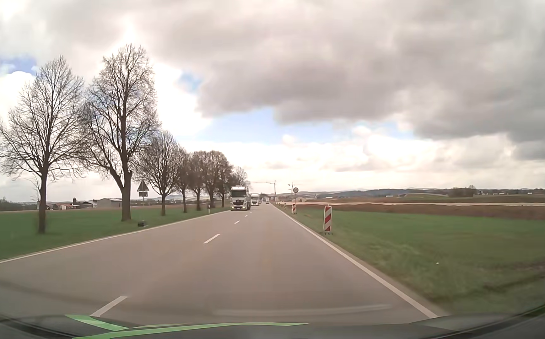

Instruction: Follow the waypoints while adhering to traffic rules and regulations

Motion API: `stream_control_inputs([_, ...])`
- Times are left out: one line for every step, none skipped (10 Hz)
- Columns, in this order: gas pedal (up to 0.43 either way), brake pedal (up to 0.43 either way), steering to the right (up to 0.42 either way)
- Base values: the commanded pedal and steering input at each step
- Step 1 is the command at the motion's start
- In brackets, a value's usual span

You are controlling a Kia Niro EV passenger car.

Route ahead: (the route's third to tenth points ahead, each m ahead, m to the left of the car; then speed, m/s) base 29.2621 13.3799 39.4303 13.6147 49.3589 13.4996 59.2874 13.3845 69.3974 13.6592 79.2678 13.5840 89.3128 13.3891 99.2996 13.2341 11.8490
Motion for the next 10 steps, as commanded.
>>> stream_control_inputs([0.087, 0.0, -0.001])
stream_control_inputs([0.087, 0.0, -0.002])
stream_control_inputs([0.087, 0.0, -0.002])
stream_control_inputs([0.087, 0.0, -0.003])
stream_control_inputs([0.087, 0.0, -0.004])
stream_control_inputs([0.087, 0.0, -0.005])
stream_control_inputs([0.087, 0.0, -0.005])
stream_control_inputs([0.087, 0.0, -0.004])
stream_control_inputs([0.087, 0.0, -0.005])
stream_control_inputs([0.087, 0.0, -0.004])
